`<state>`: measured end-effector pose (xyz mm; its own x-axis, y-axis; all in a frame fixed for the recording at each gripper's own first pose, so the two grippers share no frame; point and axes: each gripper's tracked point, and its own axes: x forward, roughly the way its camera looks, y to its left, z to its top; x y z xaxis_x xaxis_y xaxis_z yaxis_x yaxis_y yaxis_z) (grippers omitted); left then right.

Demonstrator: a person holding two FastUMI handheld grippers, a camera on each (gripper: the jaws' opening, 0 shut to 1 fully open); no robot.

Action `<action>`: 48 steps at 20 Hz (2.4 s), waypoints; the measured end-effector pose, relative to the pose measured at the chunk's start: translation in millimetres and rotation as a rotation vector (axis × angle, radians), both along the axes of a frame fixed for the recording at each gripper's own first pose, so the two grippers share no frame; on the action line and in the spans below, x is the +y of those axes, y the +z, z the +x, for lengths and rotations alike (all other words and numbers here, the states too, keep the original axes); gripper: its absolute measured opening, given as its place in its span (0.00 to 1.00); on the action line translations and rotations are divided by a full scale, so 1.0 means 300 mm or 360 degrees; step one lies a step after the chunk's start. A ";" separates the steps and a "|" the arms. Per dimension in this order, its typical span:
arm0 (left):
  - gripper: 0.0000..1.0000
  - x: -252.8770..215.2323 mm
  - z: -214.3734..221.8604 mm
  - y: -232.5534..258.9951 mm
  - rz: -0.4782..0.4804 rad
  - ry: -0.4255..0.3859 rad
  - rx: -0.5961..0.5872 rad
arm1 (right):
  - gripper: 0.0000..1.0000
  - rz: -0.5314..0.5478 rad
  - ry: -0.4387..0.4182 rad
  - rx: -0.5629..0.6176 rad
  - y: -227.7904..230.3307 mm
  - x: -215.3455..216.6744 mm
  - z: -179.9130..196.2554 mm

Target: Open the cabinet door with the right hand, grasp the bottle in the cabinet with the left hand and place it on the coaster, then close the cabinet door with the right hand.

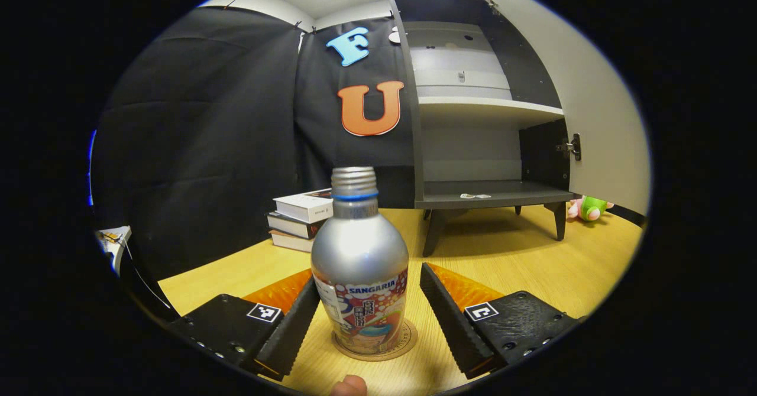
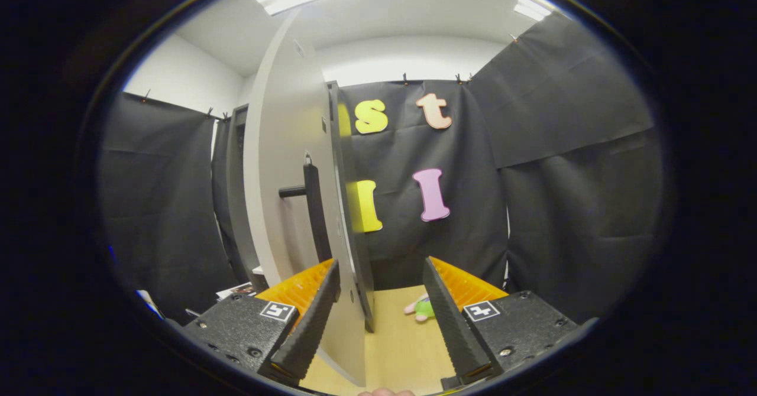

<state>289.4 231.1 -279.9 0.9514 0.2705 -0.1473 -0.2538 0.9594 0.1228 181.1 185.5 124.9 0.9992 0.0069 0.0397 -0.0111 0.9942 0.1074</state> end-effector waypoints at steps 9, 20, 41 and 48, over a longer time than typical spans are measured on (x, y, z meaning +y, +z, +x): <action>0.97 -0.018 -0.052 0.302 0.0012 -0.0010 -0.0205 | 0.88 0.0011 0.0037 -0.0006 -0.006 0.009 -0.003; 0.96 -0.187 -0.206 0.769 -0.0041 -0.0219 -0.0224 | 0.88 -0.0030 0.0091 -0.0038 -0.021 0.008 0.024; 0.95 -0.223 -0.252 0.999 -0.0022 -0.0174 -0.0317 | 0.86 0.0012 0.0296 0.0047 -0.040 0.122 0.047; 0.96 -0.213 -0.256 0.960 -0.0028 -0.0216 -0.0274 | 0.86 -0.0031 0.0485 0.0025 -0.041 0.259 0.026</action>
<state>212.5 167.2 8.1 0.9905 0.1368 0.0171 -0.1377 0.9879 0.0718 188.9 263.2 112.5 0.9515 0.3070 0.0212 -0.3077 0.9471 0.0909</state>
